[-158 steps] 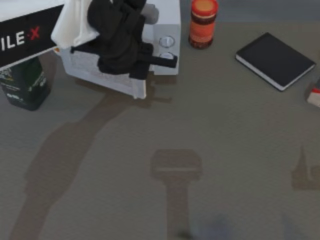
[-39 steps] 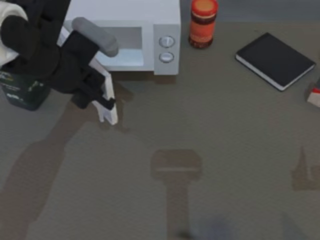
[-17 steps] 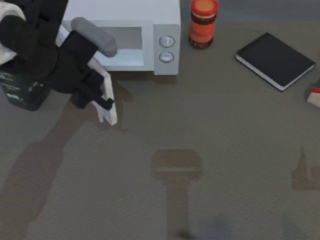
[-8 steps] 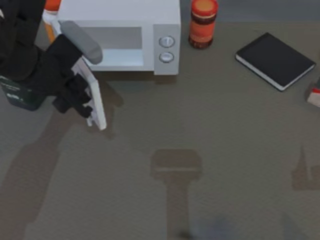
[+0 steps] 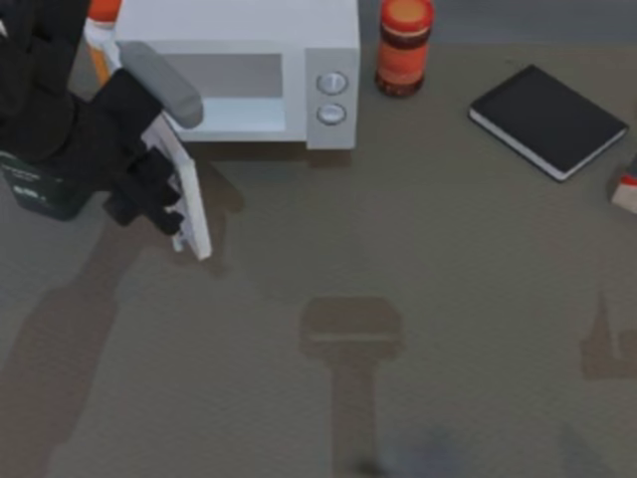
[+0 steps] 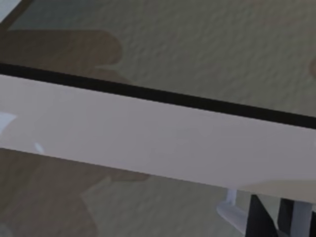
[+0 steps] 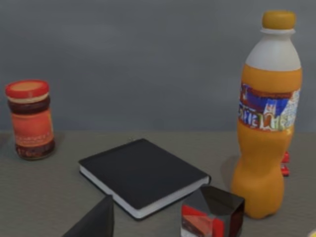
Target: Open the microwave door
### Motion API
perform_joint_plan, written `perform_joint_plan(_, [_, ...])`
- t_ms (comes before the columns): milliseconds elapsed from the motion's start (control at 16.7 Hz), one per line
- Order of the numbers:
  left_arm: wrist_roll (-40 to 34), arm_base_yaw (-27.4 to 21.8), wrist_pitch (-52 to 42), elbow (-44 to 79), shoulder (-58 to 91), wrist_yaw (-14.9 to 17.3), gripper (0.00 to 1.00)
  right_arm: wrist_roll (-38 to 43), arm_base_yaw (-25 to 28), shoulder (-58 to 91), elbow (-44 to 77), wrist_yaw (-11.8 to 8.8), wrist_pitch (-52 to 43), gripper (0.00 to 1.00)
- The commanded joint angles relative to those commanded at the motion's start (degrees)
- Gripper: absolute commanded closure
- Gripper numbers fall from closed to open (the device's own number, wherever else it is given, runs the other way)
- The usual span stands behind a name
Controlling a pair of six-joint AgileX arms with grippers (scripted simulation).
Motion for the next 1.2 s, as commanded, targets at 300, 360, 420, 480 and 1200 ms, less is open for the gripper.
perform_joint_plan(300, [0.00,0.00,0.00,0.00,0.00,0.00,1.00,0.00,0.00,0.00,0.00,0.00,0.00,0.00])
perform_joint_plan(360, [0.00,0.00,0.00,0.00,0.00,0.00,1.00,0.00,0.00,0.00,0.00,0.00,0.00,0.00])
perform_joint_plan(420, [0.00,0.00,0.00,0.00,0.00,0.00,1.00,0.00,0.00,0.00,0.00,0.00,0.00,0.00])
perform_joint_plan(480, [0.00,0.00,0.00,0.00,0.00,0.00,1.00,0.00,0.00,0.00,0.00,0.00,0.00,0.00])
perform_joint_plan(1200, [1.90,0.72,-0.77,0.09,0.23,0.84,1.00,0.00,0.00,0.00,0.00,0.00,0.00,0.00])
